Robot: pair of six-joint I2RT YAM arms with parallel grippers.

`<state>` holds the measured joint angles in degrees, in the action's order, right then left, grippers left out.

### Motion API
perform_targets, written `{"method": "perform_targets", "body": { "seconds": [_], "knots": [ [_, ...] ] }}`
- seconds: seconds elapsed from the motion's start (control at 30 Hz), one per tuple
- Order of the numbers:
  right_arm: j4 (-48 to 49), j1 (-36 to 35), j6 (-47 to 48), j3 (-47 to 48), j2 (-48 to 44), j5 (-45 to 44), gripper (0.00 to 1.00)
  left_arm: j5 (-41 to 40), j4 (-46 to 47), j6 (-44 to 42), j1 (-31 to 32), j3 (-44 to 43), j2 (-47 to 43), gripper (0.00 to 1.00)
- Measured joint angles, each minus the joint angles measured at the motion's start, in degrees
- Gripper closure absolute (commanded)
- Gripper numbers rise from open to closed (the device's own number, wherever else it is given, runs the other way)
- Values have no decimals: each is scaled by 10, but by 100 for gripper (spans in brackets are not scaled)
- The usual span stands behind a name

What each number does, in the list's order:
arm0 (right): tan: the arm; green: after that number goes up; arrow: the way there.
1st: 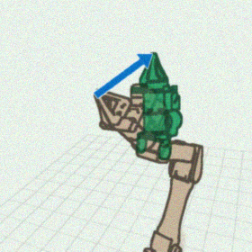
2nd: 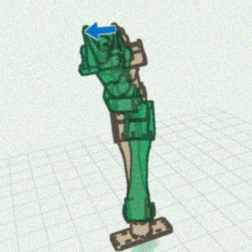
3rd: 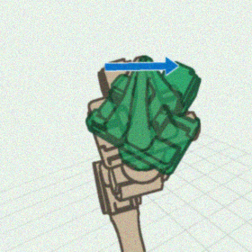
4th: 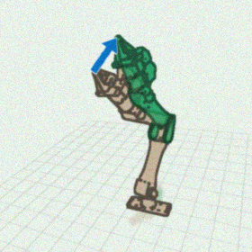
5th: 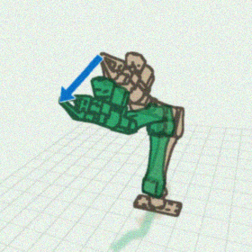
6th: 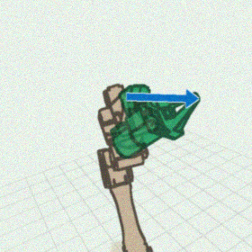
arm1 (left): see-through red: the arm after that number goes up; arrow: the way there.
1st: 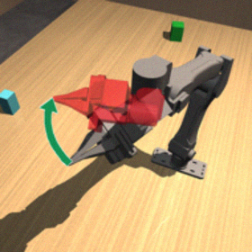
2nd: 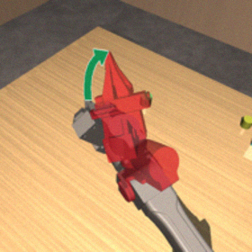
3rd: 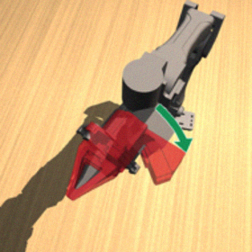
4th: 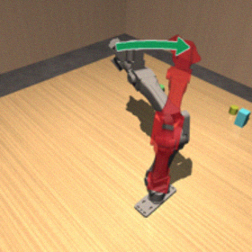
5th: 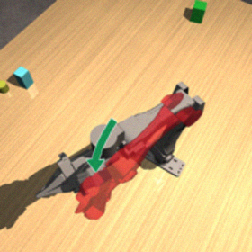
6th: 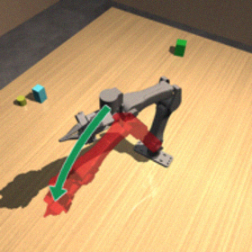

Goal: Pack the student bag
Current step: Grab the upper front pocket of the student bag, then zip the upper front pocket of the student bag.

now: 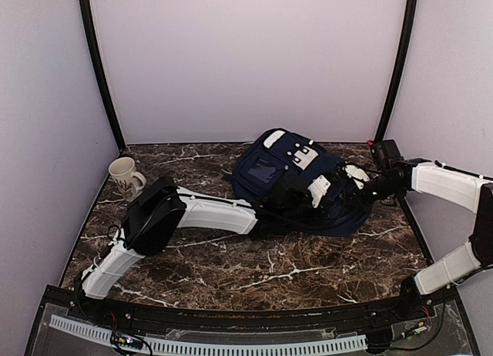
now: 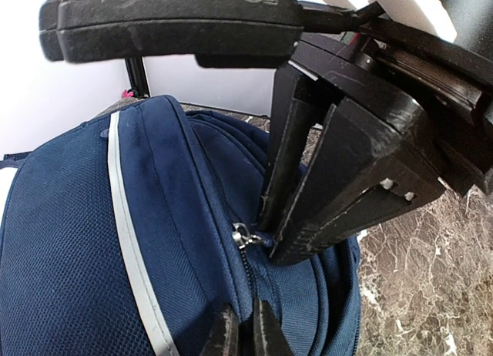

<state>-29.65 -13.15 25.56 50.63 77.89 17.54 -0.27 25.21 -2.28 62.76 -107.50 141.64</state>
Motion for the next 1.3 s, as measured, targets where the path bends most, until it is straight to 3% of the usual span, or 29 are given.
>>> {"method": "perform_targets", "body": {
  "seconds": [0.13, 0.43, 0.97, 1.3],
  "knots": [
    [-1, -1, -3, 0, 0, -9, 86, 1, 2, 0, 0, 3, 0, 100],
    [9, -2, -8, 0, 0, -23, 77, 10, 9, 1, -2, 6, 0, 100],
    [14, -4, 15, 1, 10, 4, 97, 16, 9, 4, -3, 7, 0, 100],
    [-30, 9, 52, 2, 0, 10, 98, 39, -1, -56, -2, 70, -41, 100]
  ]
}}
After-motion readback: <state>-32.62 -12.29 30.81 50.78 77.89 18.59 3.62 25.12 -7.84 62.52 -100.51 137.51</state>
